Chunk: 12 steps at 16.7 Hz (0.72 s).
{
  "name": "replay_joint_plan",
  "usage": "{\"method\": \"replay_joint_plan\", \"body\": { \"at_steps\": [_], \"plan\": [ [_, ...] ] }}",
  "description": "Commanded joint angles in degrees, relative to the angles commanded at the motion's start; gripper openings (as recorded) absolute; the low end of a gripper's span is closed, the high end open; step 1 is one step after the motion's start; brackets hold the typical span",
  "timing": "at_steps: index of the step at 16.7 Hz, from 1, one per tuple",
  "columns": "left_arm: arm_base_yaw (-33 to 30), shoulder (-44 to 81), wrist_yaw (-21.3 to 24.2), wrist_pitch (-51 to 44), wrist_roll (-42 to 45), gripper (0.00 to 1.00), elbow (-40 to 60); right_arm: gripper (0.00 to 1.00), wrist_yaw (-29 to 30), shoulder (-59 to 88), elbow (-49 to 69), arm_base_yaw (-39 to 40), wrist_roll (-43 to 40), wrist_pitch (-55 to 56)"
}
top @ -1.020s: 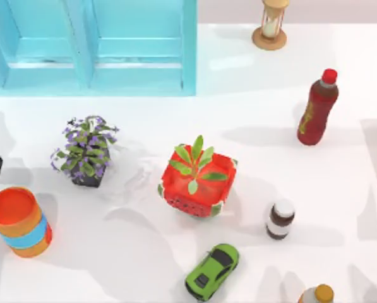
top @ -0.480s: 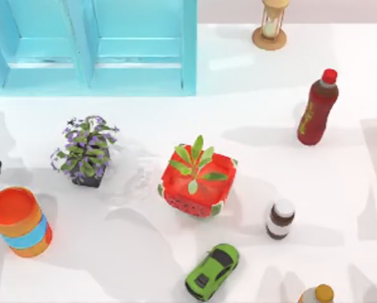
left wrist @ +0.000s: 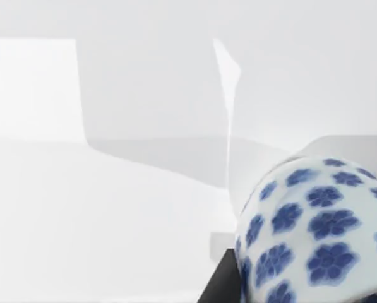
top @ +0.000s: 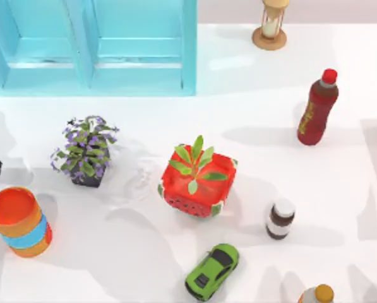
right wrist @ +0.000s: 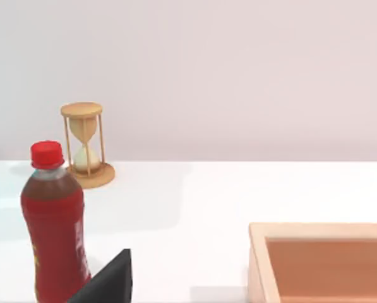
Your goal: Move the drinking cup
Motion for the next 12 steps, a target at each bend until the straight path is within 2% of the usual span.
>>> {"method": "replay_joint_plan", "body": {
  "at_steps": [6, 12],
  "plan": [
    [1.2, 1.5, 0.4, -1.5, 2.2, 0.00, 2.1, 1.00, 0.0, 0.0, 0.0, 0.0, 0.0, 0.0],
    [11.4, 8.3, 2.1, -11.5, 17.7, 0.00, 19.2, 1.00, 0.0, 0.0, 0.0, 0.0, 0.0, 0.0]
  ]
}}
